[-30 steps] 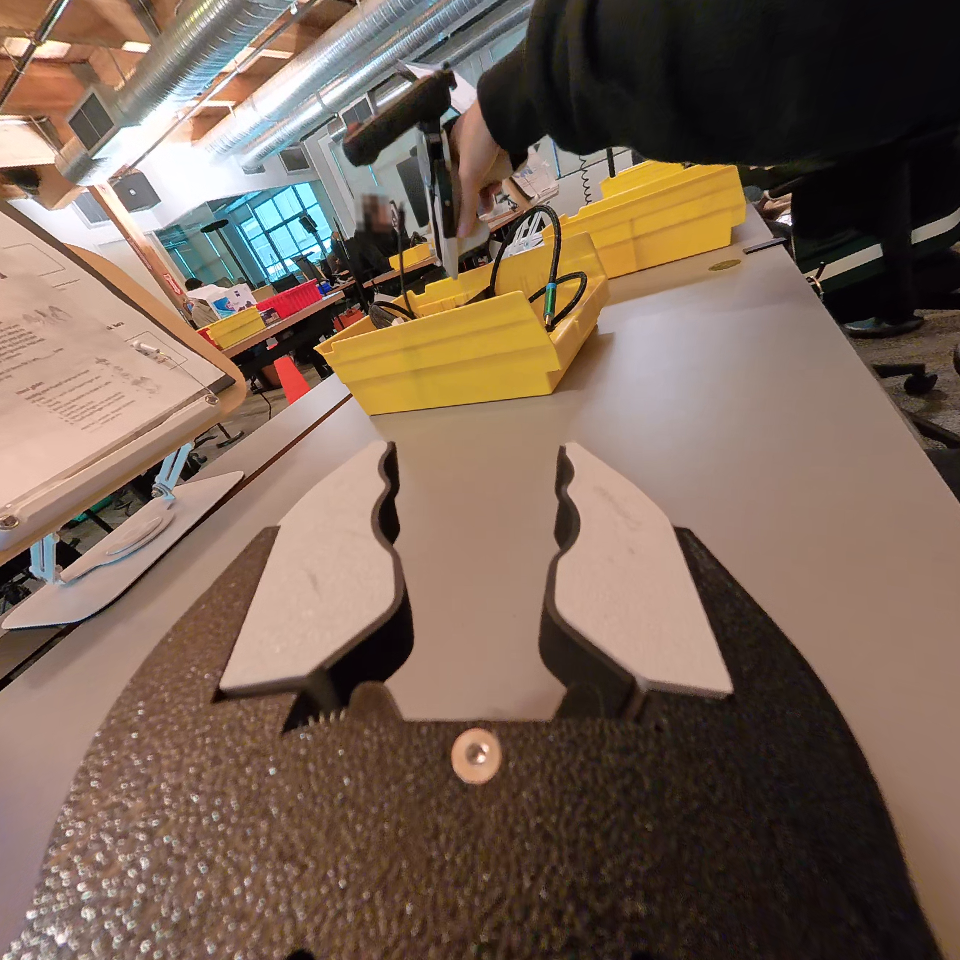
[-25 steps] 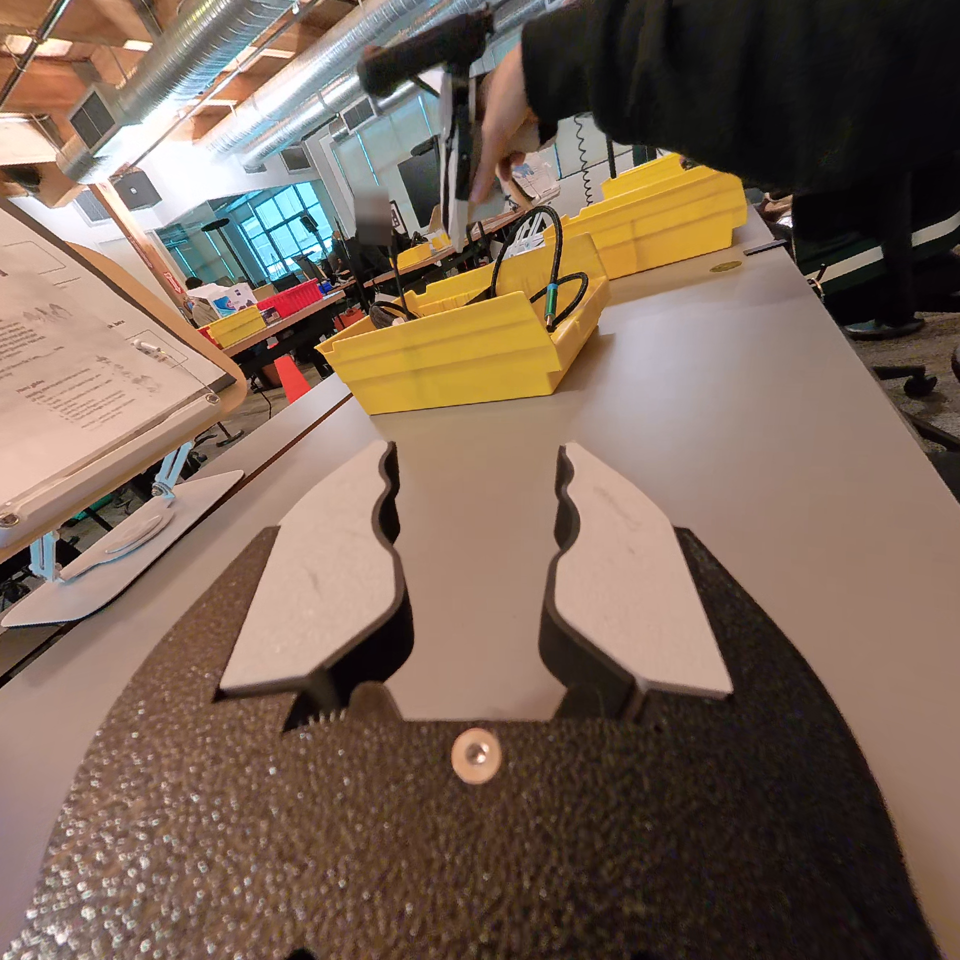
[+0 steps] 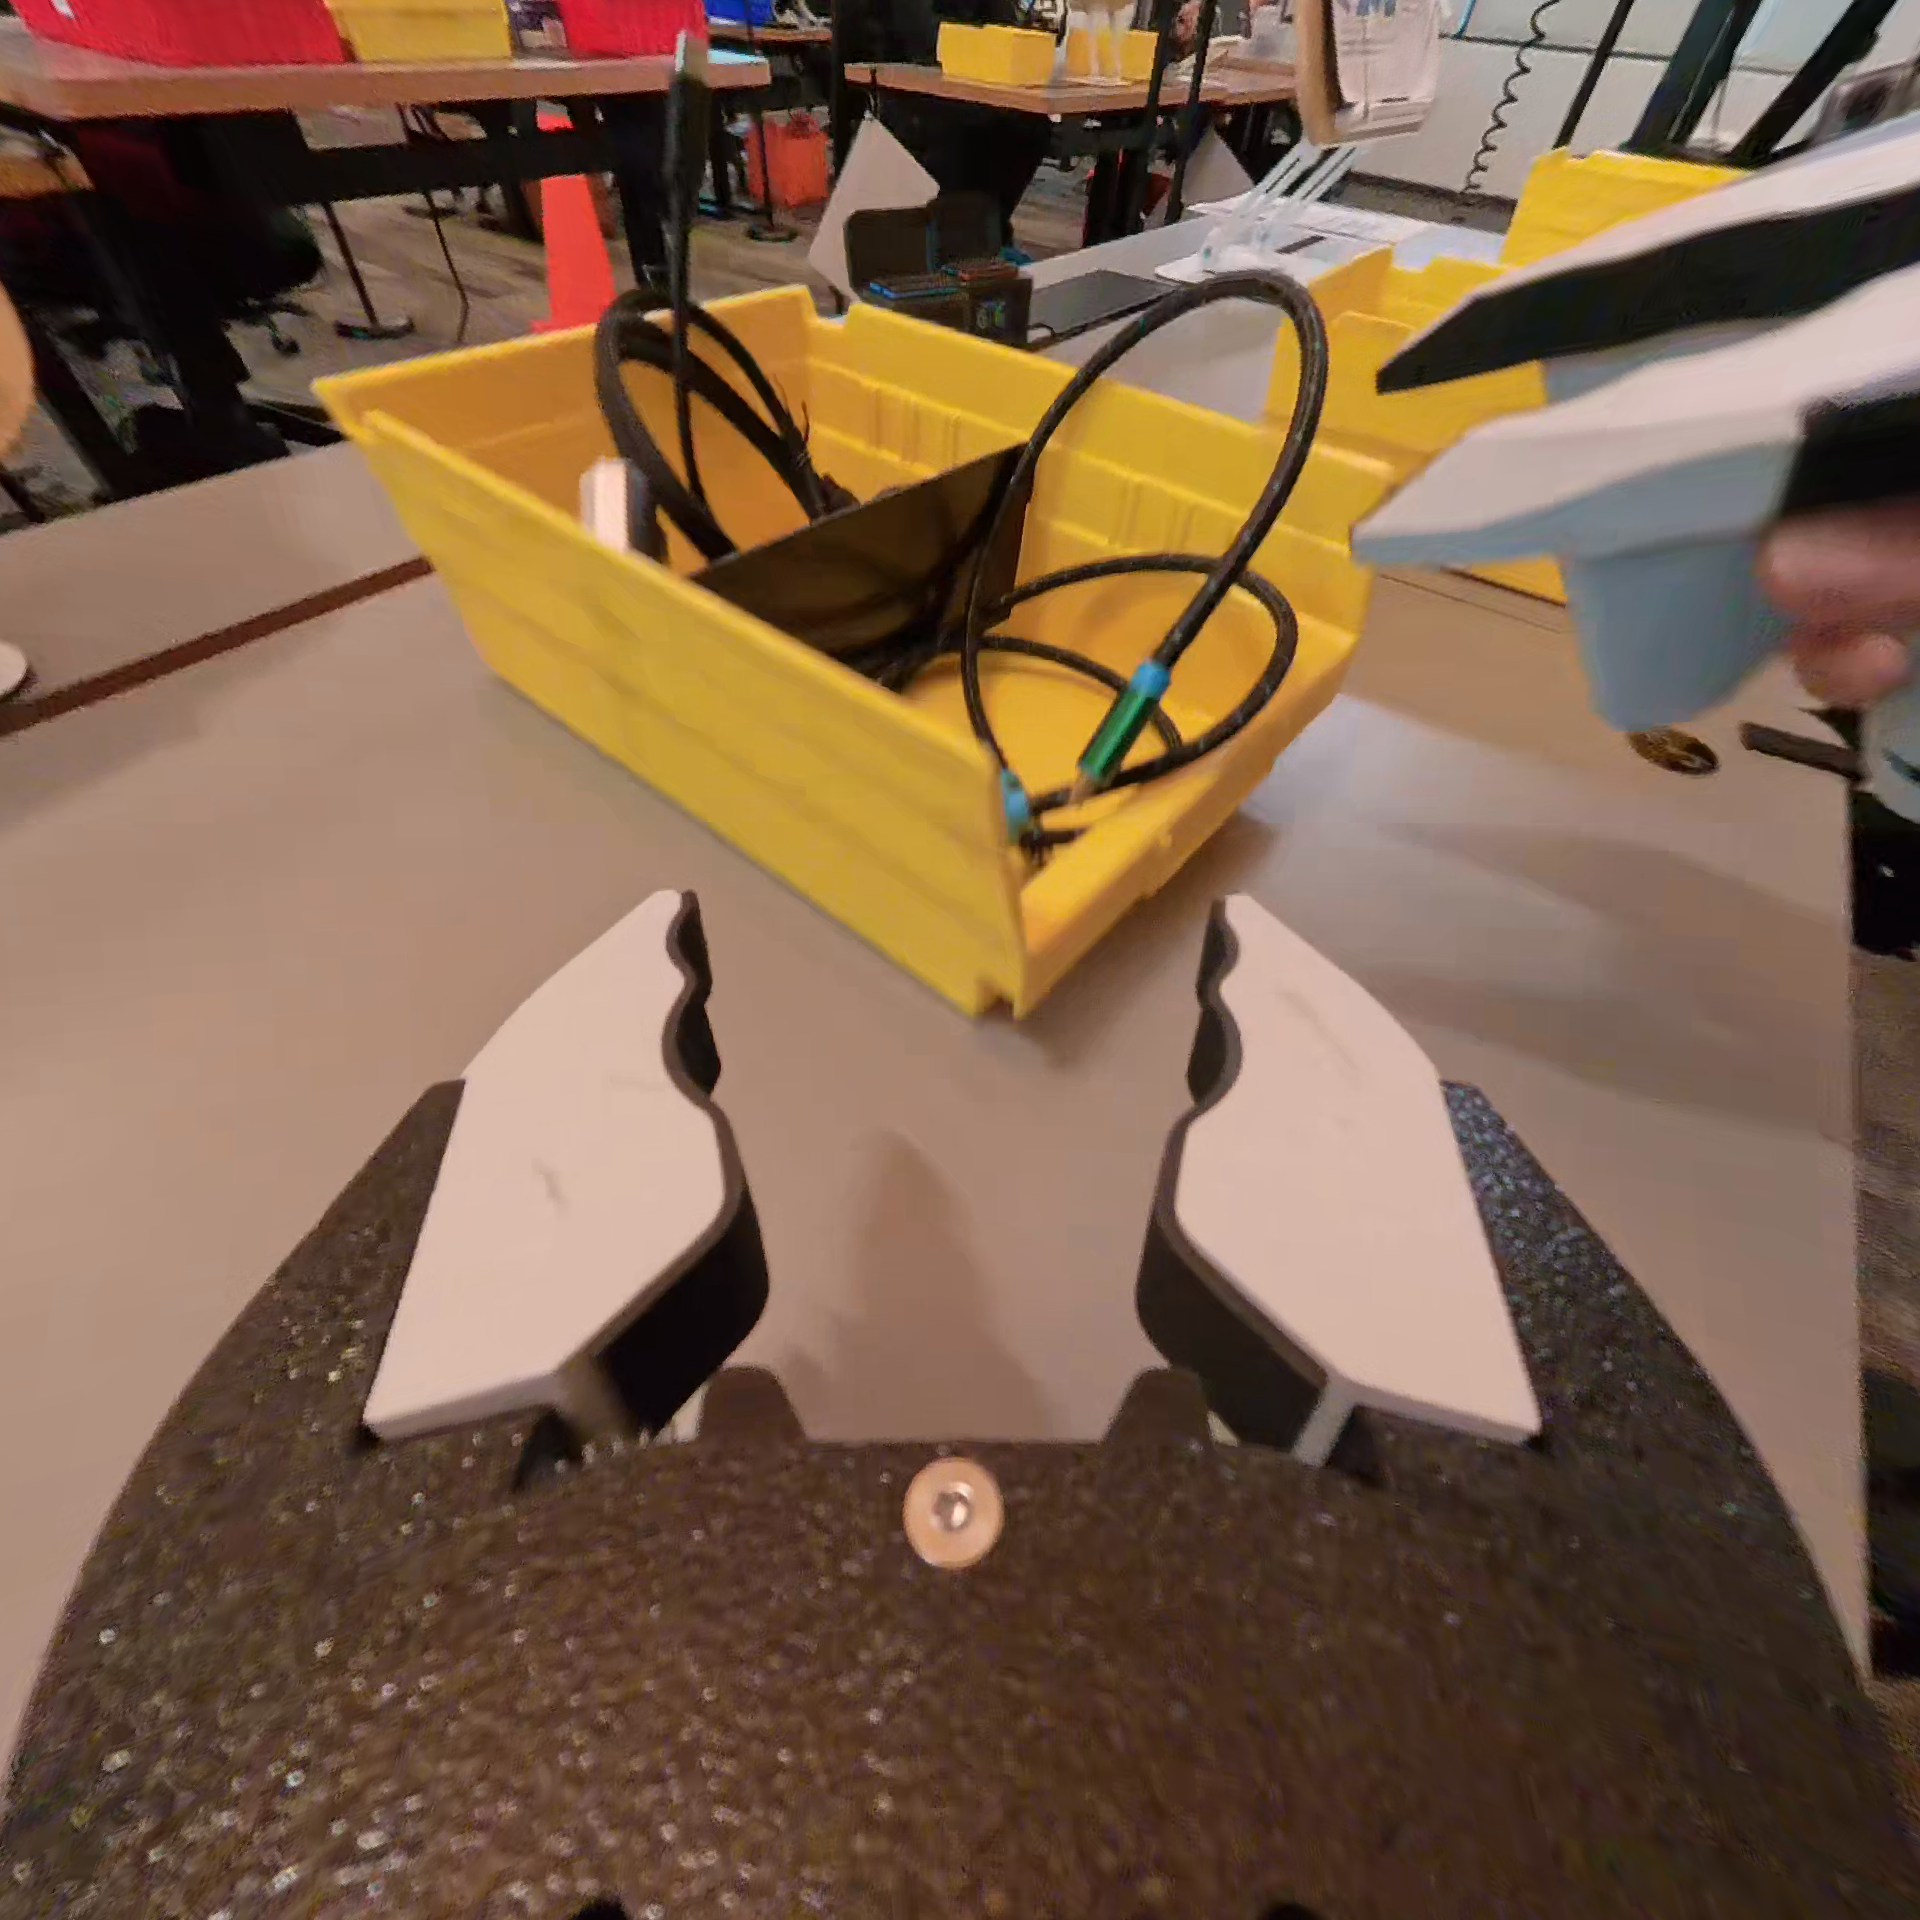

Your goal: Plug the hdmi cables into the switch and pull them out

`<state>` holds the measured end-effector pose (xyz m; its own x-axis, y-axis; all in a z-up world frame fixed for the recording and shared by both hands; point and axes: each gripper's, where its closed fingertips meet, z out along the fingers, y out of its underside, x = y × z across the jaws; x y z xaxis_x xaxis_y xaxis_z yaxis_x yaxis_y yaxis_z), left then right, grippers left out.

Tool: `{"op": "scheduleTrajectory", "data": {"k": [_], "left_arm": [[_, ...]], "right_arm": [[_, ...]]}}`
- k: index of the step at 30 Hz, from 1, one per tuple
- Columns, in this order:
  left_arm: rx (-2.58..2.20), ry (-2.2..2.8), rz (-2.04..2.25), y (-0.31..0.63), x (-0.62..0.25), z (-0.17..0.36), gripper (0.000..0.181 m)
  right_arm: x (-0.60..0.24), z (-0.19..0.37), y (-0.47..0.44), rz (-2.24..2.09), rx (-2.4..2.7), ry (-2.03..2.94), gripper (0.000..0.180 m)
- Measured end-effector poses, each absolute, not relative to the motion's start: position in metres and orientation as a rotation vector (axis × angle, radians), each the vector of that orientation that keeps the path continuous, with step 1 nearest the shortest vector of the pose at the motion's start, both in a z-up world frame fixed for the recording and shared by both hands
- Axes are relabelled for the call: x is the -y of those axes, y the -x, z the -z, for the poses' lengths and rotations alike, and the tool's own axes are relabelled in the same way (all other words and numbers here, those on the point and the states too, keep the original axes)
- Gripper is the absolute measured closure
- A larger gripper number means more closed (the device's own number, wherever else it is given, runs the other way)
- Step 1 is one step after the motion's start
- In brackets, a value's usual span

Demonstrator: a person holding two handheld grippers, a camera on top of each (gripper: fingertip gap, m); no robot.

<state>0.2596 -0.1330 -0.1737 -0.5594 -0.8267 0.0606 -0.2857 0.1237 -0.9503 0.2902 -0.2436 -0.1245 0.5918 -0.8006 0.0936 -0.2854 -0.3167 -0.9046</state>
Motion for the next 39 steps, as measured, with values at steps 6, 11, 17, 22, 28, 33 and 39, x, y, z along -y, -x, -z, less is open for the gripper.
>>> {"op": "scheduleTrajectory", "data": {"k": [6,11,17,22,28,33,39], "left_arm": [[-1.868,1.109,1.182,-0.319,0.159,0.186,0.114],[-1.845,1.031,1.081,-0.326,0.139,0.189,0.152],[-1.711,1.106,1.060,-0.309,0.053,0.187,0.175],[-1.701,1.099,1.080,-0.247,-0.014,0.186,0.176],[-1.642,1.144,1.036,-0.175,-0.083,0.186,0.176],[-1.615,1.175,1.023,-0.161,-0.113,0.186,0.176],[-1.574,1.226,1.112,-0.160,-0.125,0.185,0.178]], "right_arm": [[0.255,0.119,-0.288,0.734,-0.856,1.872,0.109],[0.249,0.112,-0.285,0.718,-0.805,1.858,0.109],[0.223,0.099,-0.263,0.682,-0.671,1.886,0.110],[0.172,0.088,-0.228,0.591,-0.514,1.924,0.109],[0.039,0.083,-0.160,0.129,-0.204,1.923,0.097],[-0.092,0.037,-0.187,-0.085,-0.250,1.896,0.089],[-0.239,0.084,-0.238,-0.466,-0.588,2.090,0.091]]}}
